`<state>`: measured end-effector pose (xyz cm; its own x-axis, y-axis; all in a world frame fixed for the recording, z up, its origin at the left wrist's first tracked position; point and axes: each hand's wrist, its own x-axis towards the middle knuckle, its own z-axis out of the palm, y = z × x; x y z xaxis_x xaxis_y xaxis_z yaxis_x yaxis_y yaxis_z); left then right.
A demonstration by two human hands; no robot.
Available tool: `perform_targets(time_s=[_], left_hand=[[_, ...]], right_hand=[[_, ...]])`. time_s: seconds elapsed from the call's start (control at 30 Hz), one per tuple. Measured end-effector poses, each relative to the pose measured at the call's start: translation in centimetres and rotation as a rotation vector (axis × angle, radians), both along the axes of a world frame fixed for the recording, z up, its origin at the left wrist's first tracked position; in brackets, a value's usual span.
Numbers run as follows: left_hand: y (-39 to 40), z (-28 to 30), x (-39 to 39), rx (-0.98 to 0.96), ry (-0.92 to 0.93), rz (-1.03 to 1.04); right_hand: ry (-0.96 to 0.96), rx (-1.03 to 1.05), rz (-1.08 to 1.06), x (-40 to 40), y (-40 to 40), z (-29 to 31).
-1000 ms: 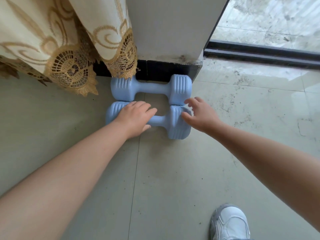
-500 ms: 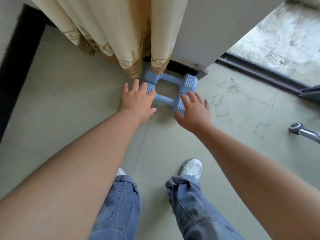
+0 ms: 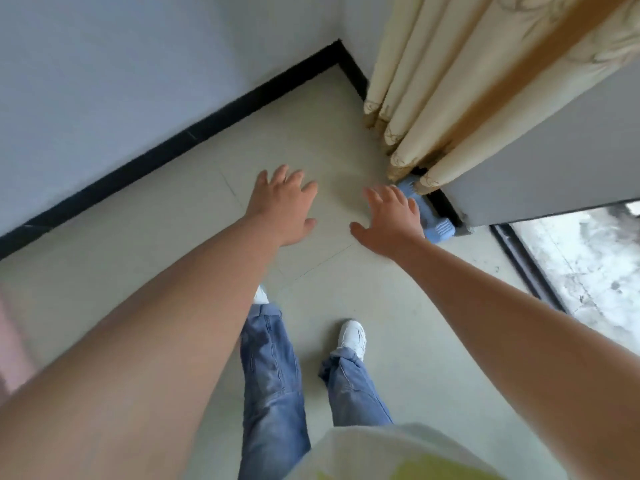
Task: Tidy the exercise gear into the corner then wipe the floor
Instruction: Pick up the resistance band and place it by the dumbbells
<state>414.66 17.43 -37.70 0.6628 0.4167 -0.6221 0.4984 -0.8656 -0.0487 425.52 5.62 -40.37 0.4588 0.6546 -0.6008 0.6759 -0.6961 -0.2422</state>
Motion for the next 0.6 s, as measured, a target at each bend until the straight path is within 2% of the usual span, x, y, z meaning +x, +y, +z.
perform_targets(time_s=[0.17, 0.37, 0.6], left_hand=[[-1.5, 6.8, -12.1, 0.074, -0.02, 0.289], [-7.0, 13.5, -28.6, 0.163, 0.006, 0.666], [-20.8, 18.5, -47.0, 0.24, 0.018, 1.042]], right_hand=[[-0.029, 0.031, 0.369, -8.3, 2.8, 5.7], [-0.035, 0.114, 0.747, -22.9, 4.3, 12.5], [-0.032, 0.226, 1.085, -43.1, -2.8, 18.4]])
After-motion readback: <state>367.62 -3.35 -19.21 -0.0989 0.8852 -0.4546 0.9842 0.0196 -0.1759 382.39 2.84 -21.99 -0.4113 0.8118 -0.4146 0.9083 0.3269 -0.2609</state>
